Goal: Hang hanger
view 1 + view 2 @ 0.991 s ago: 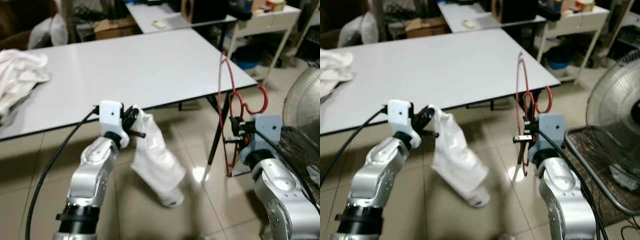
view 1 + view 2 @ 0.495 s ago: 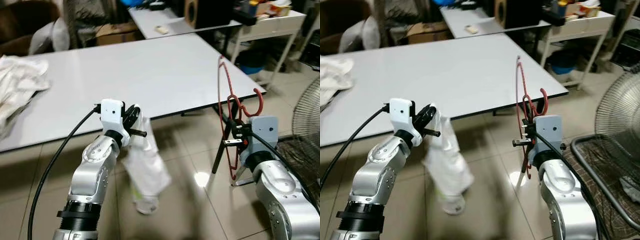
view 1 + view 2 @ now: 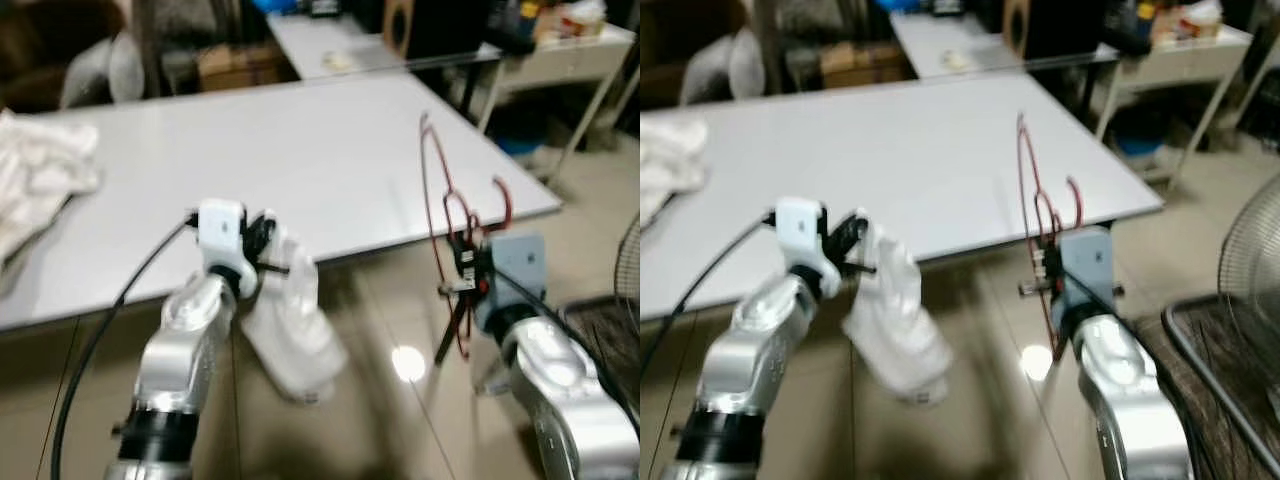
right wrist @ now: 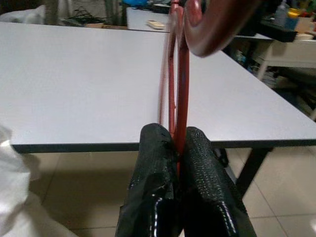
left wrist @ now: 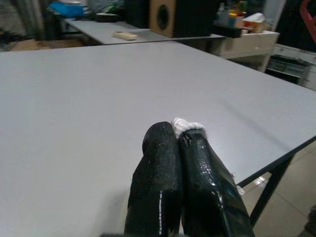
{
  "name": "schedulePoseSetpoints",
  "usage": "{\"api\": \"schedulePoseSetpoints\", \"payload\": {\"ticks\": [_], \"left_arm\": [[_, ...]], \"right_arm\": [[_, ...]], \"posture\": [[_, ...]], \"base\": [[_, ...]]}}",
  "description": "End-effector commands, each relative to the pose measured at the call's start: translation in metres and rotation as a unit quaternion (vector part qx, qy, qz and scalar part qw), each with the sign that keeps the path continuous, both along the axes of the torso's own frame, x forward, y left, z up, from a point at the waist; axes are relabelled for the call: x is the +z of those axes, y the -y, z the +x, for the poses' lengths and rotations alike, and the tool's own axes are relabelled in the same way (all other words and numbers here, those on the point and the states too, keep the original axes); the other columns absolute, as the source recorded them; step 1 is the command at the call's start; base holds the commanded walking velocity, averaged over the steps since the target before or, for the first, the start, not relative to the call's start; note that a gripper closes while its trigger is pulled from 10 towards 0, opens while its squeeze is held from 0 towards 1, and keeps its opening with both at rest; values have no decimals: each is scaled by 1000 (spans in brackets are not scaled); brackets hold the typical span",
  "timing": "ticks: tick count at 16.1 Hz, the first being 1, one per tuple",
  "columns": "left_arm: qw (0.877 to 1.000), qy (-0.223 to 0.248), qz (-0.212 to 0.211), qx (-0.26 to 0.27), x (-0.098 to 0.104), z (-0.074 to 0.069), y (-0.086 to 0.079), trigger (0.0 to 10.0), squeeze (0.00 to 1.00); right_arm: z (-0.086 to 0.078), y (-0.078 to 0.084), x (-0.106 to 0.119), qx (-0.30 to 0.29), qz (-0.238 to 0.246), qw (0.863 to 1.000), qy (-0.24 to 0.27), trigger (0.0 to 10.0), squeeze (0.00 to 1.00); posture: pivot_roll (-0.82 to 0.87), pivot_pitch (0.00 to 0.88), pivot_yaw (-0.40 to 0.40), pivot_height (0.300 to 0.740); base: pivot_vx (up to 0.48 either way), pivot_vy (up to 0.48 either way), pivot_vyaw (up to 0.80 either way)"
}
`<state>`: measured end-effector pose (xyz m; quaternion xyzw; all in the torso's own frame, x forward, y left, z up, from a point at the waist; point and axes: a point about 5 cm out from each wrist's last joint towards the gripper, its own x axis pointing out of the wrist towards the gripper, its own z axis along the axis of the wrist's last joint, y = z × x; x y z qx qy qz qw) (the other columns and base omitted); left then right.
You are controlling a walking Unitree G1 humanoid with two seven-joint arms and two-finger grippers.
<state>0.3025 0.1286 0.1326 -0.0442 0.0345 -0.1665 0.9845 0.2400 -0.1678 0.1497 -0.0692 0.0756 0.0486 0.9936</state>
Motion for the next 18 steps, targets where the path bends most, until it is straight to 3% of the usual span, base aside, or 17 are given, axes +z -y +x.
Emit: {"api": "schedulePoseSetpoints", "payload": {"ticks": [1,15,18], "left_arm": [[1000,15,-2,-11,6,1,7,10000,0],[1000,16,-2,-18,6,4,9,10000,0],[1000,21,-5,-15,10,10,9,10000,0]], "right_arm": [[0,6,2,-11,-7,1000,3,10000,0],[0,6,0,-10,-13,1000,1,10000,0],[0,7,1,9,-21,1000,-4,10000,0]], "posture": [[-46,0,56,723],[-48,0,67,723],[-45,0,65,723]], "base": [[382,0,0],[382,0,0],[380,0,0]]}}
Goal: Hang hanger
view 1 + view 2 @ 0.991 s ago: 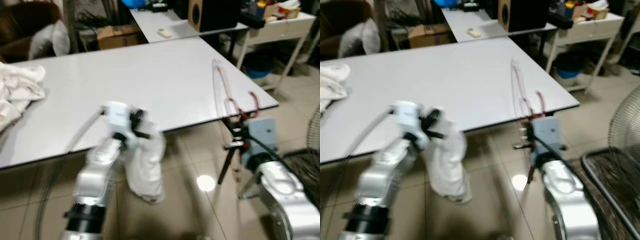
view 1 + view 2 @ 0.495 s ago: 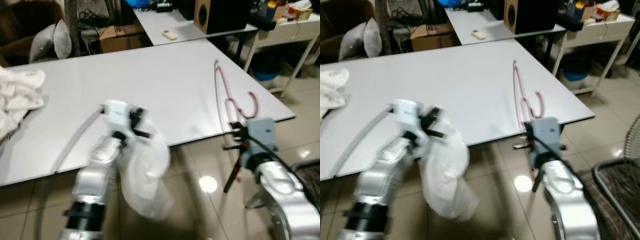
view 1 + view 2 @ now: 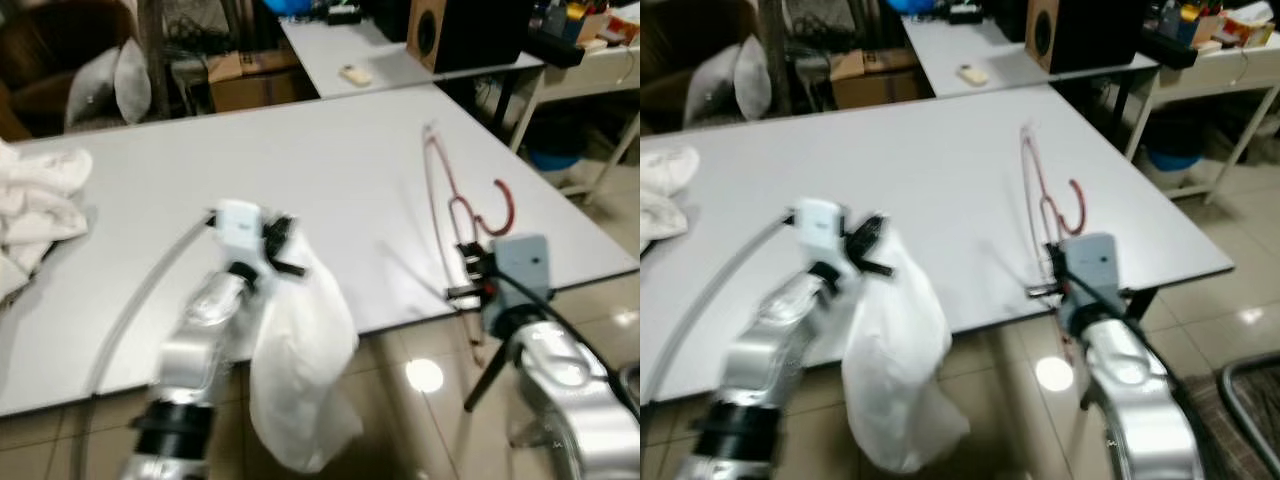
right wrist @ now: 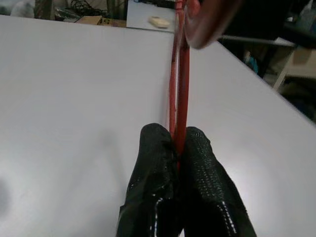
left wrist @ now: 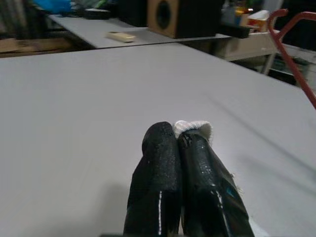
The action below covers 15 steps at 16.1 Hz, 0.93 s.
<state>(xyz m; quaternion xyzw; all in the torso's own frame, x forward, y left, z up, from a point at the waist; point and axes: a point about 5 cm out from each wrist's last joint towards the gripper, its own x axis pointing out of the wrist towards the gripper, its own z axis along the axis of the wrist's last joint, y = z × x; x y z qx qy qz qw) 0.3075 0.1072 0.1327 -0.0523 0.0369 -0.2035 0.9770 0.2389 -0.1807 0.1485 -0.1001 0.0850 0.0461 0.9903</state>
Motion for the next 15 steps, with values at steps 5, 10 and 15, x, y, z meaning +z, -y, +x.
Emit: {"api": "schedulePoseSetpoints", "payload": {"ticks": [5,10,15], "left_arm": [[997,66,34,28,46,44,-22,10000,0],[988,84,125,26,89,87,-27,10000,0],[968,108,209,86,124,115,-37,10000,0]], "right_arm": [[-17,8,15,177,-35,983,-27,10000,0],[-38,38,46,295,-76,950,-65,10000,0],[-54,57,83,373,-81,921,-71,10000,0]], "posture": [[-45,0,63,723],[-43,0,68,723],[-44,0,83,723]], "base": [[379,0,0],[68,0,0],[0,0,0]]}}
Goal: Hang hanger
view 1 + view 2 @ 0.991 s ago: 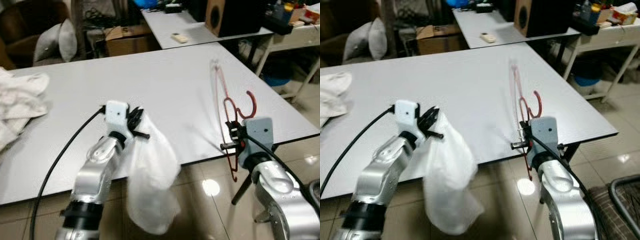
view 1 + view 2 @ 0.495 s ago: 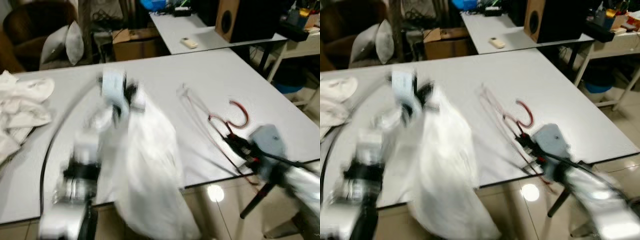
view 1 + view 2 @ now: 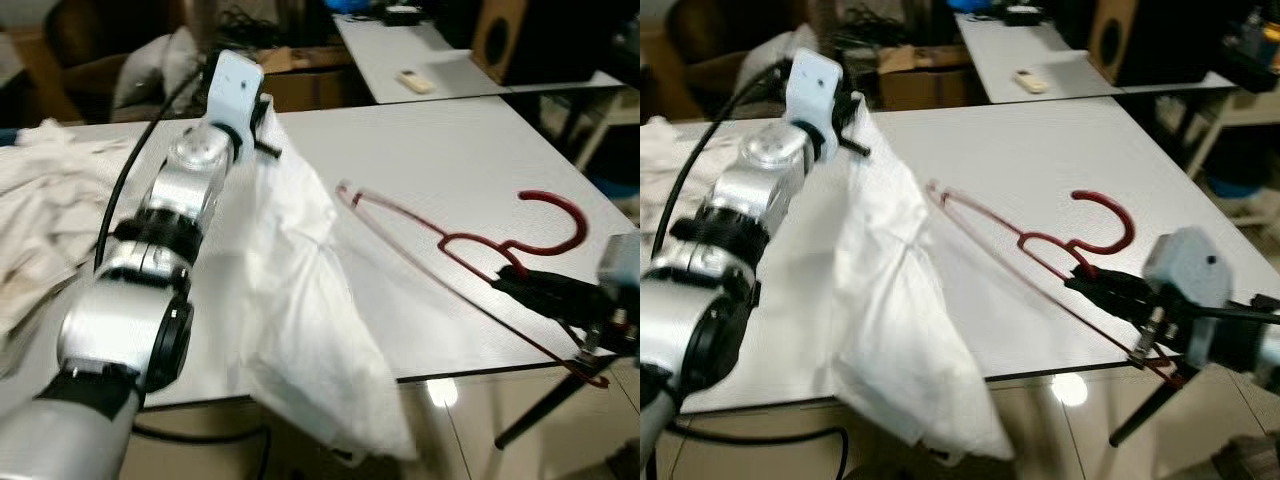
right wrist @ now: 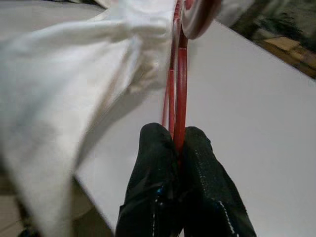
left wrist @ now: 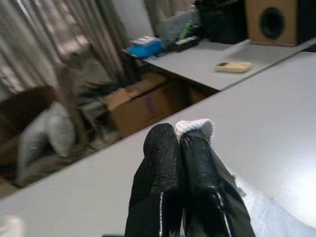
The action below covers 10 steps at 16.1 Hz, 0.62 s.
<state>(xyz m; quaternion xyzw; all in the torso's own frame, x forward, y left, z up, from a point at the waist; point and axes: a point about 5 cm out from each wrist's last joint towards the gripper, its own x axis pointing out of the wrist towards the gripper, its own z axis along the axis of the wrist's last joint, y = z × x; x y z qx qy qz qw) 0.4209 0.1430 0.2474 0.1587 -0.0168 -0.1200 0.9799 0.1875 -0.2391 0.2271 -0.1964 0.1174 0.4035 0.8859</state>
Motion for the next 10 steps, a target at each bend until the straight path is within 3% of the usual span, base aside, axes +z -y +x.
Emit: {"api": "schedulePoseSetpoints", "payload": {"ticks": [1,3,5,8,10], "left_arm": [[999,25,21,11,13,2,0,10000,0],[999,31,13,-6,20,4,7,10000,0],[996,35,-24,-75,33,4,27,10000,0],[987,25,-56,-151,45,1,41,10000,0],[977,23,-85,-192,57,-2,43,10000,0]], "right_arm": [[-3,0,7,12,-2,1000,1,10000,0],[-4,-2,10,30,15,999,-5,10000,0],[-2,-18,1,69,38,997,-26,10000,0],[17,-33,-17,87,39,995,-41,10000,0],[36,-33,-30,72,6,996,-50,10000,0]], "posture": [[-44,0,83,723],[-44,0,83,723],[-48,0,89,723],[-36,0,80,723],[-21,0,65,723]], "base": [[0,0,0],[0,0,0],[0,0,0],[0,0,0],[0,0,0]]}}
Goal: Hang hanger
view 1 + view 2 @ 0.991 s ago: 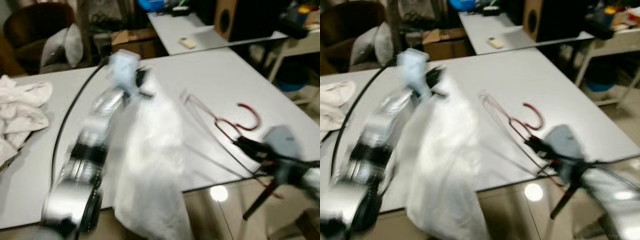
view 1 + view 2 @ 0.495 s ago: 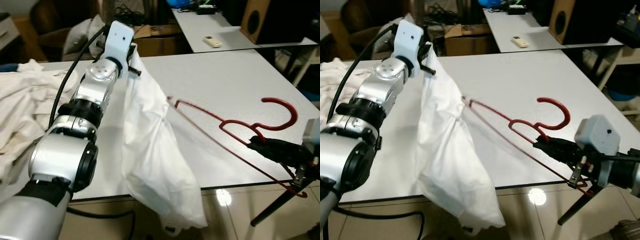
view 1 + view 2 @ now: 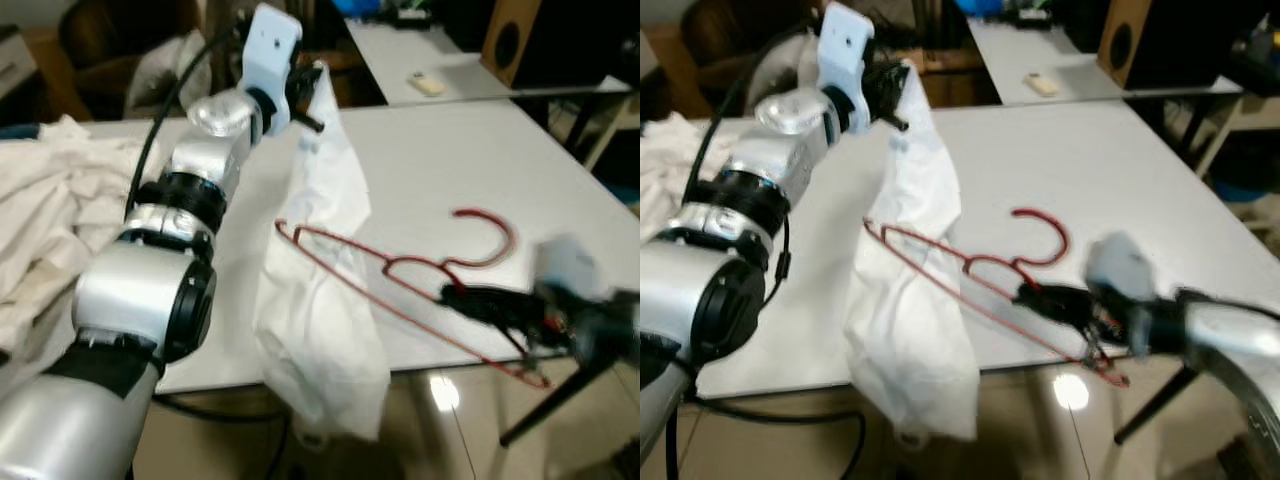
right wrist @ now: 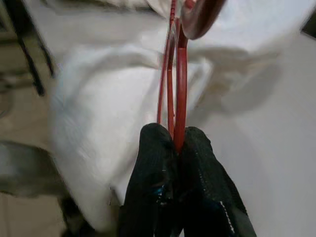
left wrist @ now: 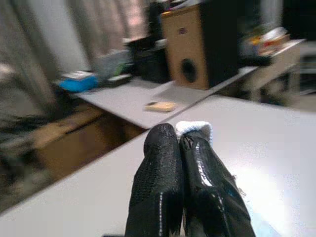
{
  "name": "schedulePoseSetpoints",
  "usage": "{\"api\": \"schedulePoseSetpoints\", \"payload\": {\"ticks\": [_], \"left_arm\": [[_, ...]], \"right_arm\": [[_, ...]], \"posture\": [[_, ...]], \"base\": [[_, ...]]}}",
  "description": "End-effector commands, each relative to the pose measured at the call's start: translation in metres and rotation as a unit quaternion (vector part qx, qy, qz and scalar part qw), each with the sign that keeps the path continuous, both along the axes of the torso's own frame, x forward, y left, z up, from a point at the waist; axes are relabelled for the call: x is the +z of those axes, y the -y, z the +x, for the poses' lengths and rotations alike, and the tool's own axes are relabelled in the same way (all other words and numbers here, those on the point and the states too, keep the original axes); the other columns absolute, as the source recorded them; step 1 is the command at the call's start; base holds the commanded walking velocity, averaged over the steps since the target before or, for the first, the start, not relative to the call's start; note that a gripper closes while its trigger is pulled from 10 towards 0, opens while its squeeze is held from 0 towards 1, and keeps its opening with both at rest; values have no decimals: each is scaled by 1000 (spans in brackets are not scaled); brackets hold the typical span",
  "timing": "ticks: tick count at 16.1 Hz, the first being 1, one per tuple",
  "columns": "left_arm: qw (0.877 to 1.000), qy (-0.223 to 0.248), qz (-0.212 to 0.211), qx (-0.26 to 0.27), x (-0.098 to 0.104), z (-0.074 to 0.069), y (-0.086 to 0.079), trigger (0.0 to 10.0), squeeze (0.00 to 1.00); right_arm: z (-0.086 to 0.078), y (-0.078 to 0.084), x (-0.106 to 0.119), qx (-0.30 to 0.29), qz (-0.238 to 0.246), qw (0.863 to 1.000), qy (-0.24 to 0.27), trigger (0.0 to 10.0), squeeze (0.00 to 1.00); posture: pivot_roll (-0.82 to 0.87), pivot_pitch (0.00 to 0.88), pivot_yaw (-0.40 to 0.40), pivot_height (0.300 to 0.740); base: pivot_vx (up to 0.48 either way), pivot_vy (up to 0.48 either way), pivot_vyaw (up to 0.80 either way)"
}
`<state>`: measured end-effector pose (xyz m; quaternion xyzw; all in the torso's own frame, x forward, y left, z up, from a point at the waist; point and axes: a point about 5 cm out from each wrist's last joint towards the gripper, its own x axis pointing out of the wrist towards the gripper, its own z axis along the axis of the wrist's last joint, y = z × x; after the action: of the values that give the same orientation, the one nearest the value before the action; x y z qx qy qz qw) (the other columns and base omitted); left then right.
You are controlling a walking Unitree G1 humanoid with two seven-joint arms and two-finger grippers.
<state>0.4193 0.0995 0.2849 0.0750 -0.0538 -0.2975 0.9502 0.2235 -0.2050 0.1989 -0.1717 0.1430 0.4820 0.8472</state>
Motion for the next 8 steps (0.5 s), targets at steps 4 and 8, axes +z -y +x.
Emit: {"api": "schedulePoseSetpoints", "payload": {"ticks": [4,8], "left_arm": [[993,20,-82,-88,59,-13,-17,10000,0],[981,50,-136,-129,99,-29,-29,10000,0]], "right_arm": [[62,10,-12,-75,-96,991,55,10000,0],[119,7,22,-120,-103,974,161,10000,0]], "posture": [[3,0,44,723],[9,0,40,723]], "base": [[0,0,0],[0,0,0]]}}
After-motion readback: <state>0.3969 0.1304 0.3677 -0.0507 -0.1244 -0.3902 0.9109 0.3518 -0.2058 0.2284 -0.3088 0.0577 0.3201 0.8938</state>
